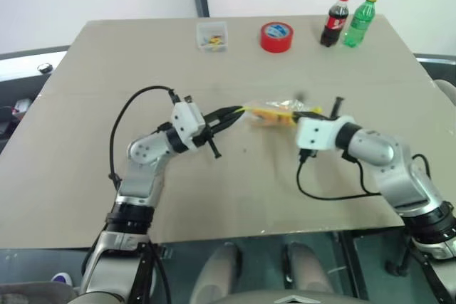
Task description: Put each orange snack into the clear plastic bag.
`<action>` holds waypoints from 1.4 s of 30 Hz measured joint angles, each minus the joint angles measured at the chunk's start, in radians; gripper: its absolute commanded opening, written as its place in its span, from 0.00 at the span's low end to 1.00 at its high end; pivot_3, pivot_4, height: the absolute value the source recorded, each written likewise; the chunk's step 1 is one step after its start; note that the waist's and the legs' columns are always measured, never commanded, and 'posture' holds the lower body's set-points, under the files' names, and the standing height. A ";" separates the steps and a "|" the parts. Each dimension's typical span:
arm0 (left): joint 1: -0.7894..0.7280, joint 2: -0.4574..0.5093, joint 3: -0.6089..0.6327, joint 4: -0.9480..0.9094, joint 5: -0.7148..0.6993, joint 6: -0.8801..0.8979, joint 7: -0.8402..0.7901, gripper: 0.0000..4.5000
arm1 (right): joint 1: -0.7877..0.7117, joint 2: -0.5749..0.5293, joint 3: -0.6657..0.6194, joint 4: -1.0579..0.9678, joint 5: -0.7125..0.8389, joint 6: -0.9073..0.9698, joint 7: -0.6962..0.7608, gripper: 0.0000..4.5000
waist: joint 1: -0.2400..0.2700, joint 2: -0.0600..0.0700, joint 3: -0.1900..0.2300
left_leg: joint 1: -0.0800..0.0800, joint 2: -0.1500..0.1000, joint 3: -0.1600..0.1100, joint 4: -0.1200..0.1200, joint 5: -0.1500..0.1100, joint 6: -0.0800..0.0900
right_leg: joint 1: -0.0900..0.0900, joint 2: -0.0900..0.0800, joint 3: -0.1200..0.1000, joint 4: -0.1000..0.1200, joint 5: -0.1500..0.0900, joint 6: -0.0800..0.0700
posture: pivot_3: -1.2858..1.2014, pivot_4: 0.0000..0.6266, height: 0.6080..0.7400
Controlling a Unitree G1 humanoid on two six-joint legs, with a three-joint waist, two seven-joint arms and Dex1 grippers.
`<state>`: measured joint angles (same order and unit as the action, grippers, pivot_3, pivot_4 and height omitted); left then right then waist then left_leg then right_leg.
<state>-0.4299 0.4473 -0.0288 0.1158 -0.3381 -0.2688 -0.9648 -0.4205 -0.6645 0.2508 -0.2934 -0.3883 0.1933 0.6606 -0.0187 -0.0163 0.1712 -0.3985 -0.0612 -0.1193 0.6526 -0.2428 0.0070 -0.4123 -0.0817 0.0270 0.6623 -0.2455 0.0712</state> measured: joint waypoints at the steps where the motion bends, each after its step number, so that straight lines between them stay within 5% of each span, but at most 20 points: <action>1: 0.000 0.000 0.000 -0.001 0.000 0.000 0.000 0.00 | 0.005 -0.005 -0.010 0.001 0.001 0.000 -0.003 0.01 | 0.000 0.000 0.000 | 0.000 0.000 0.000 0.000 0.000 0.000 | 0.000 0.000 0.000 0.000 0.000 0.000 | 0.52 0.24 0.97; 8: -0.027 -0.005 0.000 0.018 0.000 0.029 0.010 0.00 | -0.023 -0.036 -0.056 0.070 0.001 -0.005 -0.044 0.01 | 0.002 0.000 0.000 | 0.000 0.000 0.001 0.000 0.000 0.000 | 0.000 0.000 0.000 0.000 0.000 0.000 | 0.52 0.24 0.97; 18: -0.424 -0.021 0.000 0.389 0.105 -0.011 0.058 0.00 | -0.288 -0.055 -0.086 0.257 0.013 -0.071 -0.100 0.01 | 0.000 -0.001 0.000 | -0.002 -0.003 0.002 -0.001 0.000 0.000 | -0.001 0.000 0.000 -0.003 0.000 0.000 | 0.52 0.24 0.97; 24: -0.332 0.009 -0.013 0.337 0.124 -0.074 0.011 0.00 | -0.149 -0.086 -0.137 0.074 0.078 -0.003 -0.030 0.01 | -0.005 0.000 0.000 | -0.007 -0.001 0.002 -0.003 0.000 0.000 | -0.007 -0.002 0.001 -0.005 0.000 0.001 | 0.52 0.24 0.97; 25: -0.302 0.009 -0.021 0.320 0.129 -0.074 0.007 0.00 | -0.113 -0.086 -0.141 0.044 0.085 0.021 -0.015 0.08 | -0.005 0.000 0.000 | -0.010 -0.002 0.001 -0.002 0.000 0.000 | -0.009 -0.002 0.000 -0.004 0.000 0.001 | 0.52 0.24 0.97; 29: -0.086 0.040 -0.042 0.153 0.139 -0.045 -0.010 0.30 | 0.110 -0.090 -0.166 -0.131 0.123 0.161 0.045 0.41 | -0.002 0.000 0.000 | -0.016 -0.002 0.001 0.003 0.000 0.001 | -0.016 -0.002 0.001 0.001 0.000 0.001 | 0.52 0.24 0.97; 34: 0.102 0.108 -0.048 -0.093 0.043 0.197 -0.028 0.82 | 0.265 -0.056 -0.216 -0.267 0.220 0.298 0.080 0.95 | 0.002 0.000 0.000 | -0.014 0.000 0.000 0.006 -0.003 0.005 | -0.014 -0.001 0.001 0.005 0.001 0.000 | 0.52 0.24 0.97; 36: 0.160 0.167 0.000 -0.152 -0.026 0.307 -0.040 0.98 | 0.313 -0.043 -0.303 -0.301 0.286 0.347 0.095 1.00 | 0.002 0.000 0.000 | -0.008 0.001 0.000 0.006 -0.003 0.005 | -0.008 0.000 0.000 0.005 0.001 0.000 | 0.52 0.24 0.97; 42: 0.305 0.316 0.181 -0.251 -0.226 0.547 -0.101 0.98 | 0.481 0.002 -0.587 -0.387 0.560 0.440 0.181 1.00 | 0.005 0.002 0.001 | 0.006 0.003 0.000 0.002 -0.003 0.005 | 0.007 0.001 -0.001 -0.001 0.000 0.000 | 0.52 0.24 0.97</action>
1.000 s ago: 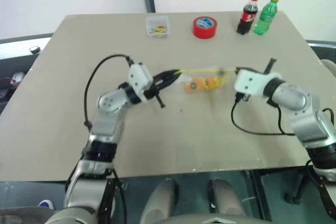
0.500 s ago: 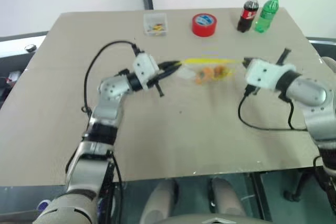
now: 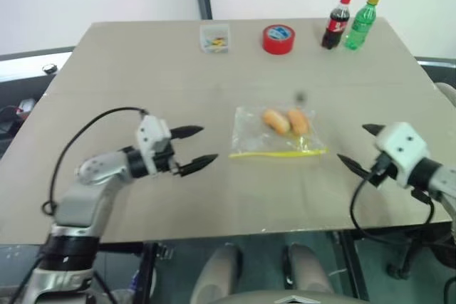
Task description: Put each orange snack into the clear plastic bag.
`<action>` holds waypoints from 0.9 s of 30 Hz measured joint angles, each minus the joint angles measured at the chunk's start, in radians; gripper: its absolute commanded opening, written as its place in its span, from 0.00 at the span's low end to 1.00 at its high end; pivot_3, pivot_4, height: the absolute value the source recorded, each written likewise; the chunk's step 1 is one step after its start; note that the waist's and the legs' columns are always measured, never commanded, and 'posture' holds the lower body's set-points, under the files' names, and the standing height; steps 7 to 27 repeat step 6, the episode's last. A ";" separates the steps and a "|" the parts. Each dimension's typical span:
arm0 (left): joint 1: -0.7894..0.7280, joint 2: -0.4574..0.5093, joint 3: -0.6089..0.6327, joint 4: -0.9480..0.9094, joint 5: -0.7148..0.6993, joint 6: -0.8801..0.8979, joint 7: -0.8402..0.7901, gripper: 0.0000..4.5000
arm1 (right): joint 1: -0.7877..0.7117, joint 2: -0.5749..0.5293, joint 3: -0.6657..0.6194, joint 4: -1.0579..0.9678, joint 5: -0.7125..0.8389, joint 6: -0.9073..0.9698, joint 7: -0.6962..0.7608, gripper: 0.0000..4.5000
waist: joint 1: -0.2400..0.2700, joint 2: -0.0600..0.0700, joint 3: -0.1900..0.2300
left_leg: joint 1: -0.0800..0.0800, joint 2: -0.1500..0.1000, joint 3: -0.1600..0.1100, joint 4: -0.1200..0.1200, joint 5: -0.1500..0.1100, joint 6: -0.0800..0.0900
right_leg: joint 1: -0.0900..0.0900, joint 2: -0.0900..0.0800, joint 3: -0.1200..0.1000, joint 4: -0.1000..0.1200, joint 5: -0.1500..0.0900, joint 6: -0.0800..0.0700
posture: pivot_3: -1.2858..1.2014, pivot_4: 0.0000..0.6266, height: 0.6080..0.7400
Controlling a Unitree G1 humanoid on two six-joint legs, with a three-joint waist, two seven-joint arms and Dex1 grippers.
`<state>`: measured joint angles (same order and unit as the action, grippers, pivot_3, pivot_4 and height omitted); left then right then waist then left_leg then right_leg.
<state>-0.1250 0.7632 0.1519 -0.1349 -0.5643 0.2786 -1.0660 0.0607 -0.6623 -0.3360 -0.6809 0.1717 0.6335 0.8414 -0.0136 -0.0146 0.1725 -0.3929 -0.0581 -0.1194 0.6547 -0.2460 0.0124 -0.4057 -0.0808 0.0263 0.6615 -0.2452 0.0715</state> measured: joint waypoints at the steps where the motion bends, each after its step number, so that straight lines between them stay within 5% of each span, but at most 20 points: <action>1: 0.023 0.018 0.027 -0.006 -0.025 0.025 -0.010 0.98 | 0.025 -0.001 -0.039 -0.010 0.037 0.012 0.015 1.00 | 0.000 0.000 0.000 | 0.000 0.000 0.000 0.000 0.000 0.000 | 0.000 0.000 0.000 0.000 0.000 0.000 | 0.52 0.24 0.97; 6: 0.052 0.074 0.106 -0.033 -0.076 0.082 -0.046 0.98 | 0.075 -0.044 -0.156 -0.050 0.176 0.046 0.056 1.00 | 0.002 0.000 0.000 | 0.000 0.001 0.001 0.000 0.000 0.000 | 0.000 0.000 0.000 0.000 0.000 0.000 | 0.52 0.24 0.97; 27: 0.052 0.074 0.106 -0.033 -0.076 0.082 -0.046 0.98 | 0.075 -0.044 -0.156 -0.050 0.176 0.046 0.056 1.00 | 0.002 0.000 0.000 | 0.000 0.001 0.001 0.000 0.000 0.000 | 0.000 0.000 0.000 0.000 0.000 0.000 | 0.52 0.24 0.97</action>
